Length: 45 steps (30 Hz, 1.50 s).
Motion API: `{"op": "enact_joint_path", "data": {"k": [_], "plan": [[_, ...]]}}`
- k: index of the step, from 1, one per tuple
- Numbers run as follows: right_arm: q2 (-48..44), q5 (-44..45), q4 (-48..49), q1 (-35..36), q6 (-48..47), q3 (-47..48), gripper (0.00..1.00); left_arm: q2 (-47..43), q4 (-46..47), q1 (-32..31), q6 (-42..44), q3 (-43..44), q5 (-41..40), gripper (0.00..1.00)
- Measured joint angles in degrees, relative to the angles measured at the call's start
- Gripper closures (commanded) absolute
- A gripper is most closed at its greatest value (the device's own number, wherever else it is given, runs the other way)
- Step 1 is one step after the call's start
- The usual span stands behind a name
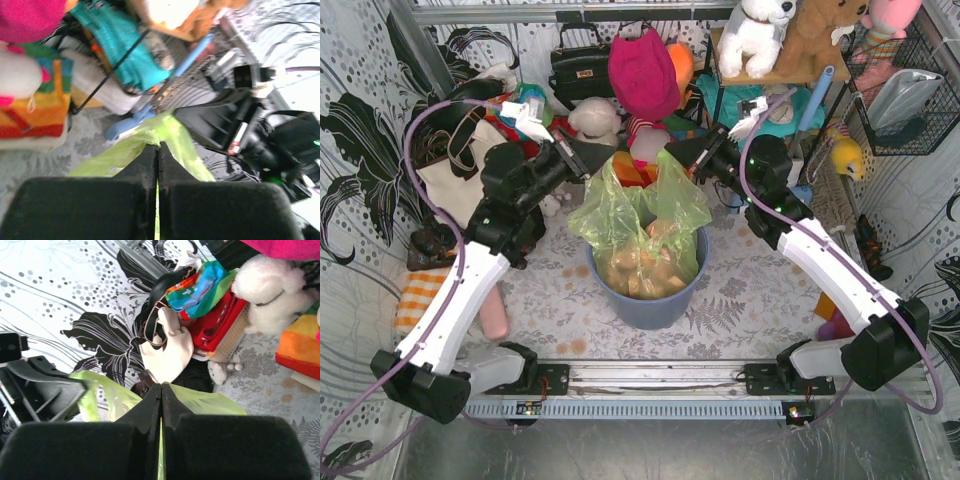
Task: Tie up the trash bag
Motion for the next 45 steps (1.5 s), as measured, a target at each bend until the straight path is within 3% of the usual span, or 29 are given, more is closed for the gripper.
{"op": "enact_joint_path", "data": {"k": [9, 23, 31, 39, 43, 45], "plan": [[-8.20, -4.96, 1.14, 0.20, 0.04, -2.49, 1.00, -10.91, 11.39, 0.00, -3.21, -6.29, 9.75, 1.00], [-24.04, -11.54, -1.18, 0.85, -0.20, -8.07, 1.00, -20.59, 14.01, 0.00, -7.10, -10.78, 18.38, 1.00], [-20.76, -7.63, -3.21, 0.87, -1.70, -3.85, 1.00, -19.76, 13.55, 0.00, -6.97, -8.33, 16.11, 1.00], [-18.91, -3.19, -3.54, 0.87, -4.22, 1.70, 1.00, -20.83, 8.28, 0.00, -4.17, -1.79, 6.27, 1.00], [-19.15, -2.84, -1.18, 0.87, -4.79, 3.02, 1.00, -21.94, 9.84, 0.00, -3.89, -1.99, 5.25, 1.00], [-19.43, -3.13, 0.46, 0.87, -4.90, 3.02, 1.00, -22.49, 12.20, 0.00, -4.04, -2.93, 5.60, 0.94]]}}
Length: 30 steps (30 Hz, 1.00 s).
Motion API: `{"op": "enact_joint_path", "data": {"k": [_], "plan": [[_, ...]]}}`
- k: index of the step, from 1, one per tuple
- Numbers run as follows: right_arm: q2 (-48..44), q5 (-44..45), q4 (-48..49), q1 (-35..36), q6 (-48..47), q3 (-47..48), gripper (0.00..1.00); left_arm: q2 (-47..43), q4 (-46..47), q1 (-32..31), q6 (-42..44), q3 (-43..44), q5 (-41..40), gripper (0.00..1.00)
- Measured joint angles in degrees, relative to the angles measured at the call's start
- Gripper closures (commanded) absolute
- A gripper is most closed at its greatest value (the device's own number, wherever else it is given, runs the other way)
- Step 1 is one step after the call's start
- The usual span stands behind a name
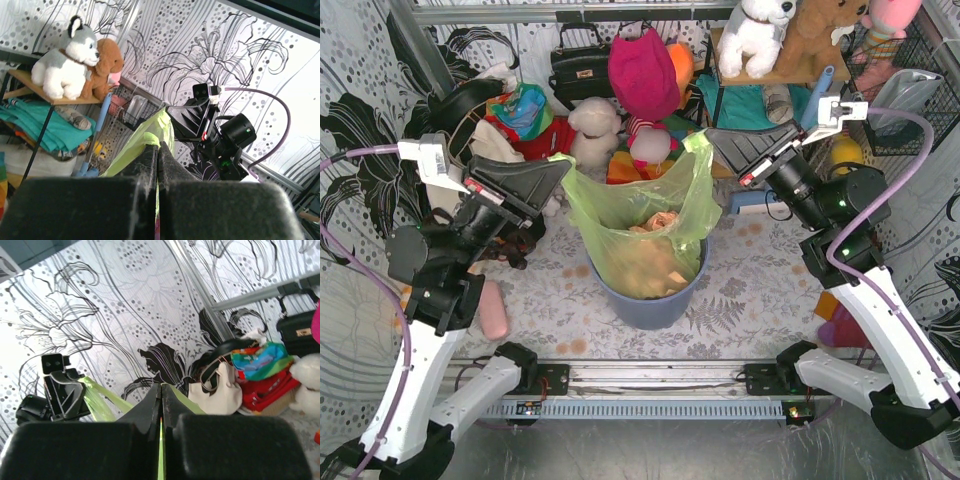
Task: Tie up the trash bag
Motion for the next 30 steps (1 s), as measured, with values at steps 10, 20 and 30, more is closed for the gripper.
{"op": "enact_joint_path", "data": {"k": [10, 20, 30], "plan": [[-0.04, -7.72, 2.45, 0.00, 1.55, -0.02, 0.43, -0.26, 5.73, 0.00, -1.79, -3.34, 2.25, 0.34], [0.09, -8.59, -21.81, 0.00, -2.10, 9.31, 0.35, -0.13, -7.21, -0.02, 0.74, 2.82, -3.48, 0.20], [4.55, -10.16, -33.29, 0.00, -3.82, 14.78, 0.45, 4.44, -24.81, 0.00, 0.24, 11.72, -9.55, 0.25]]}}
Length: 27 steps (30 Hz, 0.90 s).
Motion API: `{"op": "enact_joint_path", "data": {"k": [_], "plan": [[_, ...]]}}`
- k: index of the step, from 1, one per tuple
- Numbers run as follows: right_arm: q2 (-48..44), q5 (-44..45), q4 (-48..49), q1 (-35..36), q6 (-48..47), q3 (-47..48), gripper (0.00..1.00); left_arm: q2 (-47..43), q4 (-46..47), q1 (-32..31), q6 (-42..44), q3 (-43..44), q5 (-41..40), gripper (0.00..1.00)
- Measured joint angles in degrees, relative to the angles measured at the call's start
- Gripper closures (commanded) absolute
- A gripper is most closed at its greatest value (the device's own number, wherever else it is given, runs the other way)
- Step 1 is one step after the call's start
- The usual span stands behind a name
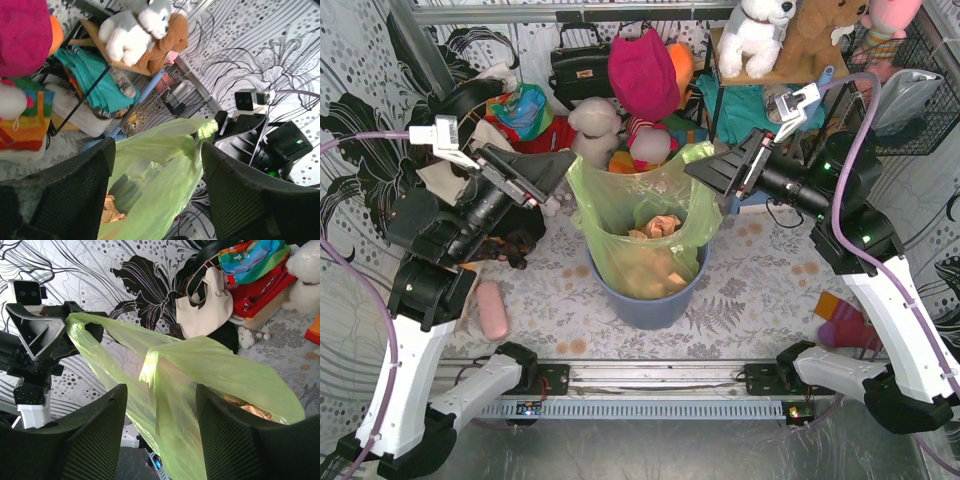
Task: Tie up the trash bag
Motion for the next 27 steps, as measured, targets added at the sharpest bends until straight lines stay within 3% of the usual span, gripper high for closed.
{"op": "enact_joint_path", "data": {"k": [5, 12, 19, 21, 27], "plan": [[1.68, -0.83, -2.47, 0.00, -0.26, 3.06, 0.57, 1.84, -3.41, 0.00, -0.94, 1.49, 0.26, 0.31], [2.67, -1.66, -3.04, 0.00, -0.44, 6.99, 0.59, 2.64, -4.33, 0.00, -3.76, 2.99, 3.15, 0.29], [4.11, -2.16, -2.95, 0.00, -0.72, 8.85, 0.93, 3.26, -2.69, 0.00, -6.75, 3.23, 6.60, 0.37], [4.33, -2.29, -3.02, 0.00, -0.85, 8.90, 1.00, 3.61, -2.40, 0.00, -7.13, 3.26, 7.04, 0.40], [4.33, -2.29, -3.13, 0.00, -1.09, 8.90, 1.00, 5.11, -1.99, 0.00, -8.02, 3.26, 7.54, 0.63]]}}
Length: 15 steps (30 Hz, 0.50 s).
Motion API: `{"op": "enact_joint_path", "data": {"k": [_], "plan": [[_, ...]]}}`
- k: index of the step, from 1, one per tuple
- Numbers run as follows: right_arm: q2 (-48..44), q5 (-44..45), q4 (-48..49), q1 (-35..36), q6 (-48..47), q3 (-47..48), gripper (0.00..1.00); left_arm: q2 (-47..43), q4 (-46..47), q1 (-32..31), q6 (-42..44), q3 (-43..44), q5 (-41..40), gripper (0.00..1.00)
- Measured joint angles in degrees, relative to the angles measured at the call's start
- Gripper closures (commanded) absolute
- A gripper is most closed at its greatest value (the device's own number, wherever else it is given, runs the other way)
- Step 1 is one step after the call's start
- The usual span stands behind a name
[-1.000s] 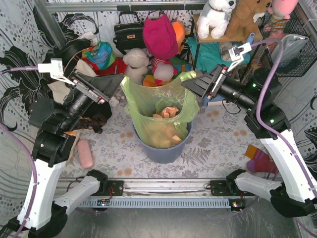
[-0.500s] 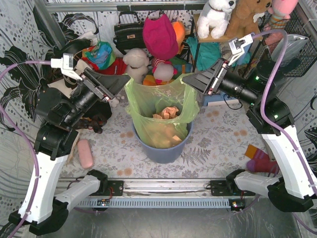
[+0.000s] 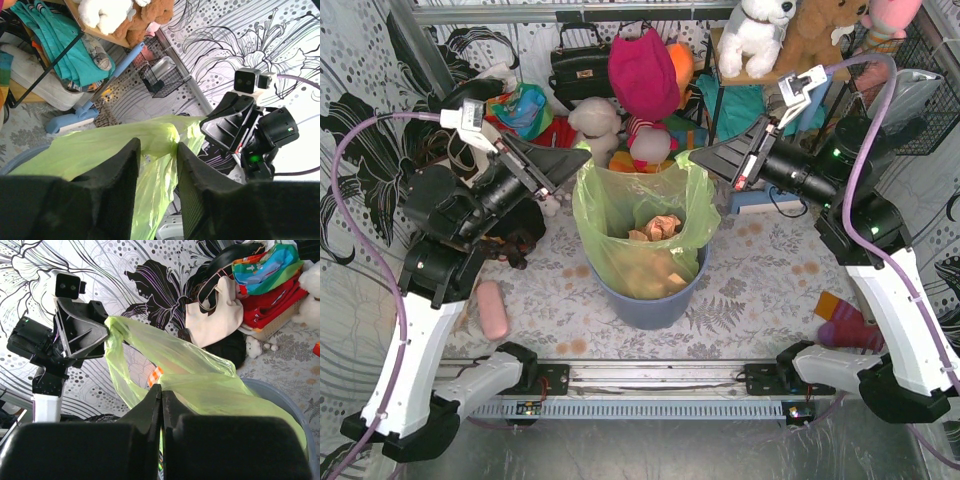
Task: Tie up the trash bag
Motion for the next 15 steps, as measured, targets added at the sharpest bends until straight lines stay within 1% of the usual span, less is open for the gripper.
{"op": "enact_joint_path", "data": {"k": [2, 6, 8, 15], "plan": [[-0.15, 0.00, 0.00, 0.00, 0.00, 0.00, 1.00, 0.48, 0.20, 0.00, -0.31, 0.00, 0.22, 0.72], [-0.68, 0.02, 0.04, 0.00, 0.02, 0.00, 1.00, 0.90, 2.05, 0.00, -1.09, 0.00, 1.01, 0.92], [-0.92, 0.04, 0.24, 0.00, 0.02, 0.00, 1.00, 0.79, 3.93, 0.00, -1.46, 0.00, 1.92, 1.00], [-0.68, 2.05, 2.84, 0.00, 0.04, 0.85, 1.00, -0.26, 15.02, 0.00, -4.07, -0.87, 5.42, 1.00]]}}
